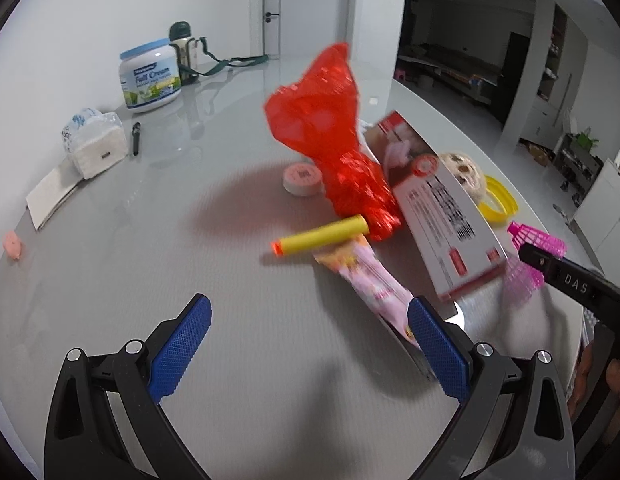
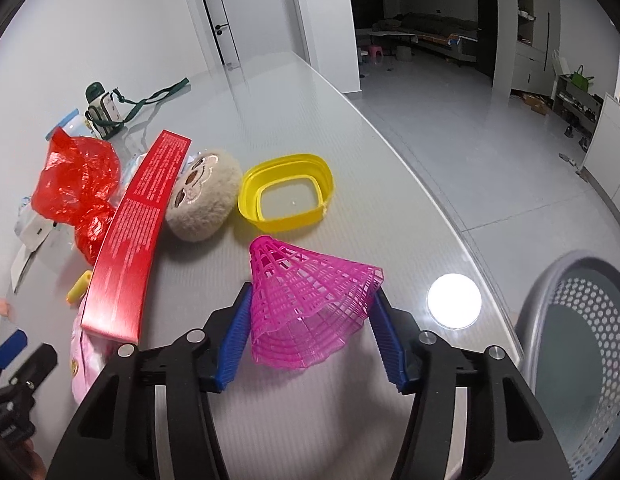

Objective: Collect trash
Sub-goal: 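Close the right tool on the shuttlecock while the left tool grasps the pink wrapper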

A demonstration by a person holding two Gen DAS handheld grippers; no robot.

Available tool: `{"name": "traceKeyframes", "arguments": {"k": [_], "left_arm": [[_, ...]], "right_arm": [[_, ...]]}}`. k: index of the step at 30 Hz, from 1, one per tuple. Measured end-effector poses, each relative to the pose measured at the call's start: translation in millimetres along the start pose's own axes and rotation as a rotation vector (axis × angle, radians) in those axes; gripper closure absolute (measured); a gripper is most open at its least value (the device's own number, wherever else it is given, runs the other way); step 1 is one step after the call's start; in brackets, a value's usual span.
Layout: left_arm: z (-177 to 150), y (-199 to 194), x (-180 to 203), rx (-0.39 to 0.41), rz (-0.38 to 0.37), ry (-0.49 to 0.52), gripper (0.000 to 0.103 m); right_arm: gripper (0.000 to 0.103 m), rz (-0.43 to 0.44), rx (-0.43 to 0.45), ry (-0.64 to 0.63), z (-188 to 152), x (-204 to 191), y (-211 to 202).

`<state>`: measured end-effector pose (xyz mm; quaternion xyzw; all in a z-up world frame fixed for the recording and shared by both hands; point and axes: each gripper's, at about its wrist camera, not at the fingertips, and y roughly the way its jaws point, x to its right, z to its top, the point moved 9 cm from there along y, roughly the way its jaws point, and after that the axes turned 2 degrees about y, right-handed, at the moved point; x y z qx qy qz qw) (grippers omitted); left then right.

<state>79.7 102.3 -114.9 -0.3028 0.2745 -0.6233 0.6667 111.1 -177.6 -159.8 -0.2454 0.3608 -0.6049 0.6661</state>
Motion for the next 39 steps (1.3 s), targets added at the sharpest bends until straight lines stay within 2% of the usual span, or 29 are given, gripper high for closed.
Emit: {"name": "traceKeyframes", "arguments": {"k": [6,11,18,19,20,21,24,26,29,32,39], "left_arm": [[-14,2,17,-0.022,-0.005,-0.008,0.006],[-14,12,26,-0.054,-0.013,-0.064,0.006],[-12,24,27,-0.063,0.05,-0.063,0.008],[-12,24,27,-0.062,0.05,-0.06,0.013],[-12,24,28,-0.062,0.043,-0.055,0.024],[-12,24,28,-0.066,0.038,-0.051,0.029],[-14,24,32,-0.075,-0.018,-0.045,0.047],[-15,21,33,-0.07,-0.041,-0.044,0.064],[-17,16,36,-0.067,-0.082,-0.037,0.077],[-15,8,34,-0.045,-0.095,-0.025,0.083],[-1,-15,27,0.02,-0.106,-0.03,0.083]], "right_arm": [[0.048,0.001,0.028,0.022,-18,8,-18],[0.048,0.004,0.044,0.033,-29,16,-31],[0.048,0.02,0.069,0.057,-31,25,-45],[0.048,0.023,0.072,0.06,-31,26,-47],[0.048,0.024,0.074,0.063,-30,27,-47],[0.048,0.025,0.075,0.063,-31,28,-48],[0.048,0.029,0.076,0.064,-31,28,-49],[0.048,0.031,0.077,0.064,-31,26,-50],[0.048,0.034,0.075,0.066,-31,23,-51],[0.048,0.035,0.075,0.069,-33,23,-52],[0.048,0.037,0.084,0.064,-36,19,-61]]}}
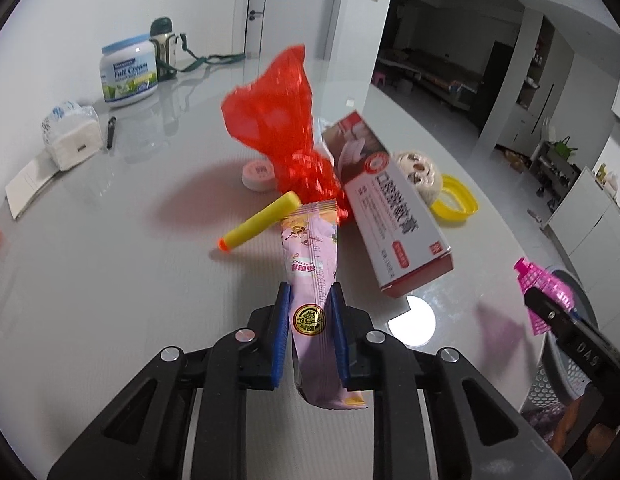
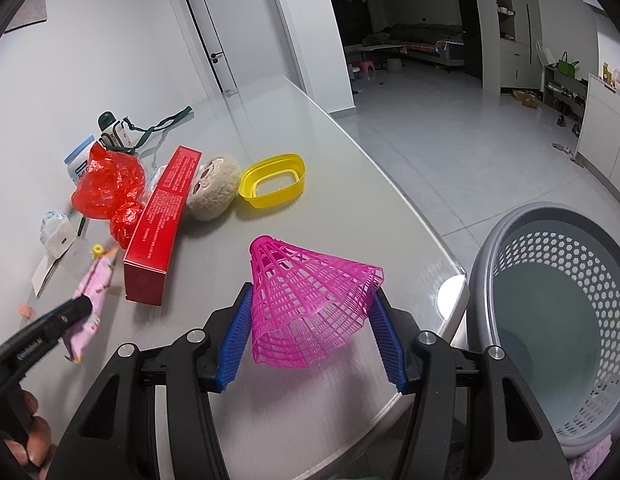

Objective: Collect trash
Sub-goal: 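Close the right tool on the shuttlecock while the left tool grasps the pink wrapper, then carry the shuttlecock and pink wrapper in both tools over the grey basket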

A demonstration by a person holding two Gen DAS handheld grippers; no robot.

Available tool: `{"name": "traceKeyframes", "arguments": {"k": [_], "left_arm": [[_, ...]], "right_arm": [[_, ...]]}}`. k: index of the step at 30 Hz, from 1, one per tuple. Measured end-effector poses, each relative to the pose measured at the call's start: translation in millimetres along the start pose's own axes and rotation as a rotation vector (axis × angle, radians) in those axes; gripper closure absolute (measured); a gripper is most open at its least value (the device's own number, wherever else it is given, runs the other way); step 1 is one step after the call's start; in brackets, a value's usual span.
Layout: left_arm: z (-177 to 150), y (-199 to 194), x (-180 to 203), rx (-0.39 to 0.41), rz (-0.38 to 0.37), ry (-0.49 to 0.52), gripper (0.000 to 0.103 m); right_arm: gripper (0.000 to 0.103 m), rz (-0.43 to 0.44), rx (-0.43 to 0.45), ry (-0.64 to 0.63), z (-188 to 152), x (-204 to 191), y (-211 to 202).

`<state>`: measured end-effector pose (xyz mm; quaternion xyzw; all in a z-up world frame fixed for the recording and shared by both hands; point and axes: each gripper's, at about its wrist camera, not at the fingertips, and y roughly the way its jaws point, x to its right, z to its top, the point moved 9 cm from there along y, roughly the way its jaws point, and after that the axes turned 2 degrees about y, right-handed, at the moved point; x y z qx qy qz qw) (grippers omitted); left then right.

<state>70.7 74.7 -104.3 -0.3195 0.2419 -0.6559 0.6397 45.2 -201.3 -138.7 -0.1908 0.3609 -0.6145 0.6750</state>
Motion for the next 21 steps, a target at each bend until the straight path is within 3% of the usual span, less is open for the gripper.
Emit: {"name": "traceKeyframes", "arguments": {"k": [11,21], "left_arm": [[13,-25,15,0.062,-0.035,0.041,0.083],[12,-36,67,0.08,-0.118,0.129,0.083]], "right_arm": [[0.048,-0.002,0.028,0.005,1,-1,-16],[0.048,-0.041,0.057,0.053,-5,29,-40]]}}
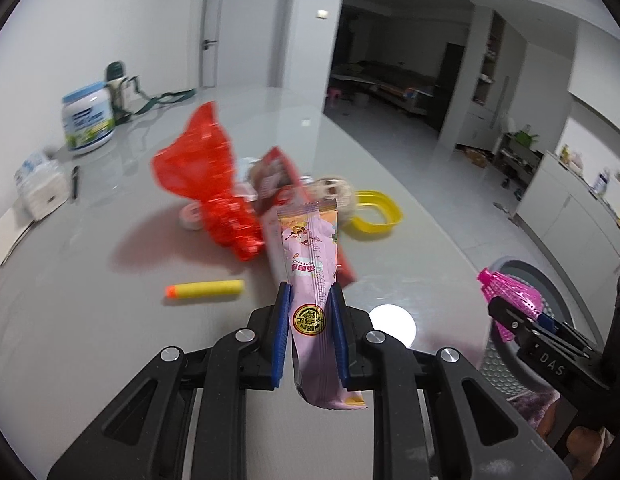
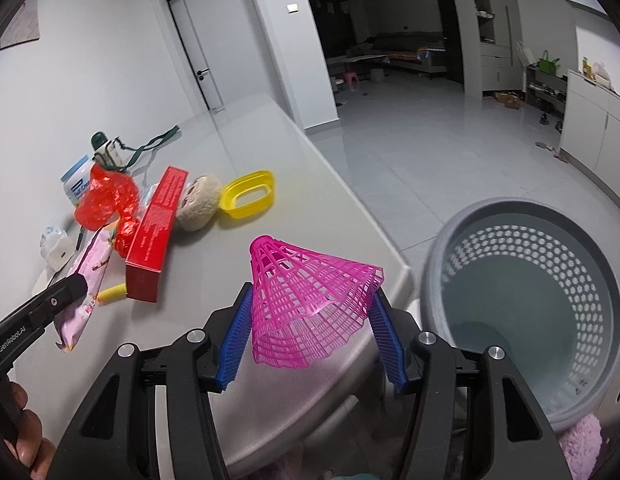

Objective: Collect trash
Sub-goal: 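Carry the shuttlecock and pink wrapper in both tools over the grey basket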

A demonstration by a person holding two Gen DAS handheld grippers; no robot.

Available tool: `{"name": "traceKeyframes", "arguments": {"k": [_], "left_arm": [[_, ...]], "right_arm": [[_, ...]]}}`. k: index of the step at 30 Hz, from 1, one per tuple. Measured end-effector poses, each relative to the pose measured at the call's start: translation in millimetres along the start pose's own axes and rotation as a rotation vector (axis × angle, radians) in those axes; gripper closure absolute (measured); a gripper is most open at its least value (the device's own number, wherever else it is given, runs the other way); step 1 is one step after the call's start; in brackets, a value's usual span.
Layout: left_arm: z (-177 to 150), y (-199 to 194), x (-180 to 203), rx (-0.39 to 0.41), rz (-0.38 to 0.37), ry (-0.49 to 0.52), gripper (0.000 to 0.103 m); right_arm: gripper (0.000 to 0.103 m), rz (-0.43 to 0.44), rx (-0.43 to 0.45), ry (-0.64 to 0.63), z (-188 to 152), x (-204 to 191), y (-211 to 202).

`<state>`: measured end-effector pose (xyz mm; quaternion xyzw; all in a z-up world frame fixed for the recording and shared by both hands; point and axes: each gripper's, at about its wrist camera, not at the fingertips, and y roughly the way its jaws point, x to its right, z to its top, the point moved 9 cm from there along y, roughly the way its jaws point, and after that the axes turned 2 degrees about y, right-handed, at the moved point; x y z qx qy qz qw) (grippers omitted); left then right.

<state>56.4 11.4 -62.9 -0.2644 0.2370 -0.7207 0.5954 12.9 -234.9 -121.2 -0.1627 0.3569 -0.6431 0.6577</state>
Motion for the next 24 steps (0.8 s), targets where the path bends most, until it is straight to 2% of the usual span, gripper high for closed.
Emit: {"name": "traceKeyframes", "arguments": {"k": [7,15,24], "left_arm": [[3,6,65,0.002,-0.096,0.092,0.083],[-6,22,150,-0.036,-0.218,0.214,0.083],[-27,52,241,-0.107,-0.328,0.357,0.083]], "right_arm": [[0.048,-0.053,0.037,0.06,2,39,-22],[0.048,-0.158,0.083,0.158,-2,113,-45],[0.048,-0.254,0.077,0.274,-21,197,-48]]}}
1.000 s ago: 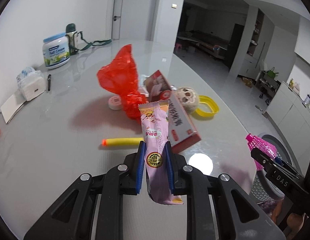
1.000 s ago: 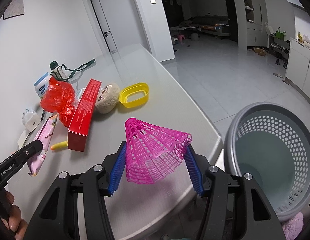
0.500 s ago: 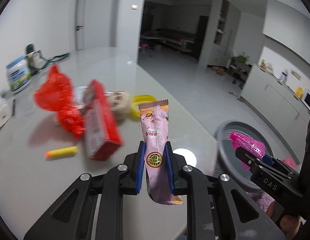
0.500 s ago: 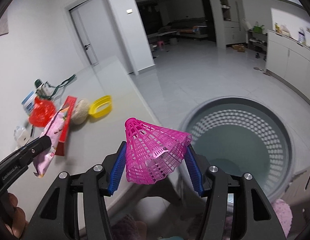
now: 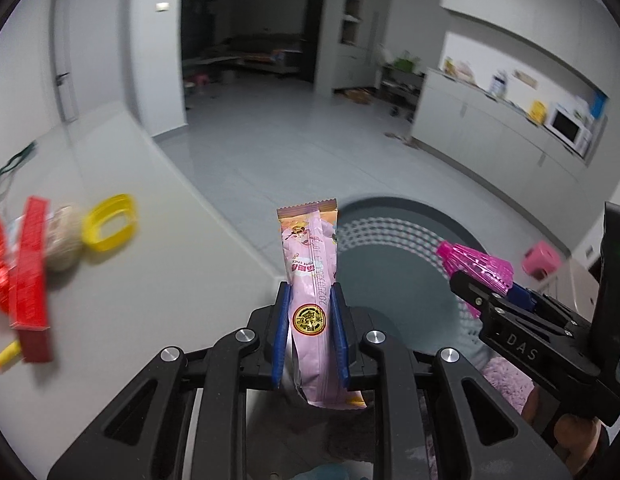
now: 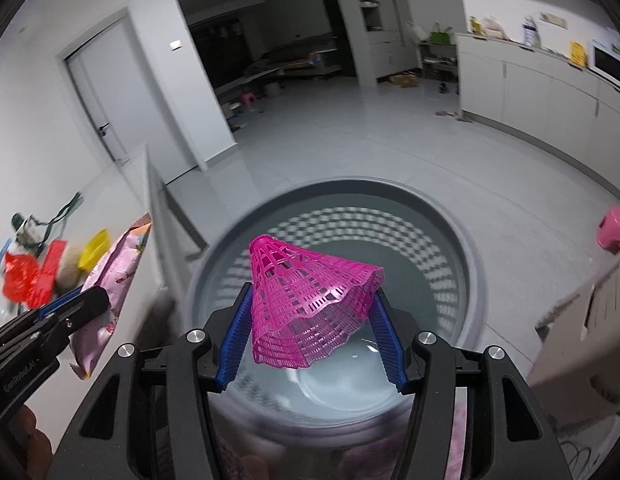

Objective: Collect trash
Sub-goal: 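Carry the shuttlecock and pink wrapper in both tools over the grey basket, then open the left tool then the right tool, dropping both items into the basket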

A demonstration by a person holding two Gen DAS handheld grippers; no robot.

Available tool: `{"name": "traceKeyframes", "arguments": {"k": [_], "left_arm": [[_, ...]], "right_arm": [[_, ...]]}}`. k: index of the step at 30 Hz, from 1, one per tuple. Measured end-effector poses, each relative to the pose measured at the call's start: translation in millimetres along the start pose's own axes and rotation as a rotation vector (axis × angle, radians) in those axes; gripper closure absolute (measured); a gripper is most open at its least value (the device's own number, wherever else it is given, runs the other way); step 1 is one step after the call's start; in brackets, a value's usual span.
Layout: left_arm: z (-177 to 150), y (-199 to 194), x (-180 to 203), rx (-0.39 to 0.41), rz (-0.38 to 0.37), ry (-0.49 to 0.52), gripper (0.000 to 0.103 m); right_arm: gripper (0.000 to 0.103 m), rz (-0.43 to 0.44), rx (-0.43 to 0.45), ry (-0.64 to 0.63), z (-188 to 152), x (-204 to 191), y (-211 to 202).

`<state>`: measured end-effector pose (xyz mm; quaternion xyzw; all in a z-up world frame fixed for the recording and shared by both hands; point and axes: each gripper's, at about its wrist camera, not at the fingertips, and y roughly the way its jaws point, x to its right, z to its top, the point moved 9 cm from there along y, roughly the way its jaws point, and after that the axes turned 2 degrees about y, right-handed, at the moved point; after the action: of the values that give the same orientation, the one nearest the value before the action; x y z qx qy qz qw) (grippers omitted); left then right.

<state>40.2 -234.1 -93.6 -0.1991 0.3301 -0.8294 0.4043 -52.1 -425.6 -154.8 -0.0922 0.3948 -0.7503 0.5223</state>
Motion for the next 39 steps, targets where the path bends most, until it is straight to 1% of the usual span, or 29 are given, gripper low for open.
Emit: {"name": "traceKeyframes", "arguments": {"k": [6,11,13,15,18,24,30,35,39], "left_arm": [[-1,37,39,-0.057,-0.052,0.073,0.083],[-4,62,56,-0.096,-0.067,0.102,0.083],[-5,68,60,-0.108,-0.068,0.108,0.083],[-6,73,62,-0.119,-0.066,0.112,0.083],[-8,78,64,-0.135,-0.066,0.111,0.083],[-5,77,64,-0.124,-0.042,0.105,0.083],[-11,79,63,-0.14,-0.036,0.098,0.083],[-9,81,62,-0.144,-0.029,0.09,0.082],[-10,81,61,-0.147,-0.021,0.086,0.08]], "right_arm": [[0.048,-0.028,-0.014,0.057,-4,41,10],[0.048,-0.038,-0.022,0.097,-7,65,16],[0.049,-0.025,-0.017,0.106,-8,70,16],[0.049,-0.016,-0.012,0.1,-9,70,15],[0.049,-0.024,-0.009,0.08,-10,68,15],[0.049,-0.005,-0.021,0.083,-9,66,18],[0.048,0.005,-0.024,0.077,-8,63,20],[0.048,0.009,-0.022,0.079,-7,62,21],[0.048,0.012,-0.021,0.079,-7,62,21]]}}
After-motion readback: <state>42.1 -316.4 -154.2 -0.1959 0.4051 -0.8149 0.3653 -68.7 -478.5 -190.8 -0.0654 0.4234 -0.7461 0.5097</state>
